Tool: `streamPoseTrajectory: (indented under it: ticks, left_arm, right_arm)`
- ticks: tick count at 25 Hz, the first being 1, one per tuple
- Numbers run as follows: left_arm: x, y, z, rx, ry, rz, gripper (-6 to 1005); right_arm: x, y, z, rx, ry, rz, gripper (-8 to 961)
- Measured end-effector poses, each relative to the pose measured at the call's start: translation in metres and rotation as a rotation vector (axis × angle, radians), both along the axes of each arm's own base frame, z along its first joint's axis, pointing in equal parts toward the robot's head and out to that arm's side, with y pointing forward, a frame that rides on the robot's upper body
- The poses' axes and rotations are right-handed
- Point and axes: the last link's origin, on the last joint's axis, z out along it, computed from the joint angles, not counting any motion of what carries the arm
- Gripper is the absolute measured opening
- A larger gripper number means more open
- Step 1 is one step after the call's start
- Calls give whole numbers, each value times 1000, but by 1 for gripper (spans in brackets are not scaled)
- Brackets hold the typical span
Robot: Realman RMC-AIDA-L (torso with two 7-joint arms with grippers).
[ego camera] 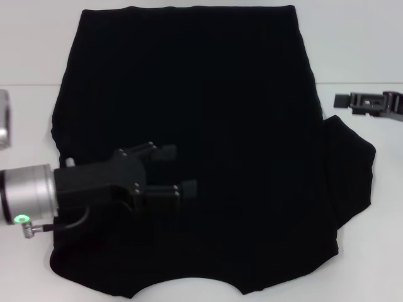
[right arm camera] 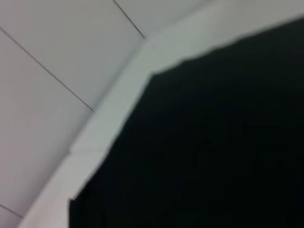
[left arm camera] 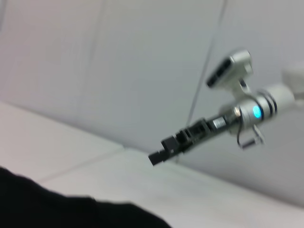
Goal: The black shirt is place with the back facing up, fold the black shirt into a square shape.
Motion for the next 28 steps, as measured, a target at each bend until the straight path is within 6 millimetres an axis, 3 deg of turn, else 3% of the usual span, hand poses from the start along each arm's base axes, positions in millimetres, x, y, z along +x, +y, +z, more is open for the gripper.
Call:
streamPoseTrajectory:
  ticks: [3,15,28]
  left_arm:
    - [4,3,-11,-28,58,-27,963]
    - [9,5,-22,-73,141,-79,957]
    - [9,3,-36,-95,205,-116,950]
  right_arm:
    - [6,-1,1,-33,-33,-46,764]
    - [37,-19,4,-141,-140,-218,757]
    - [52,-14,-13,-134,-221,-298,749]
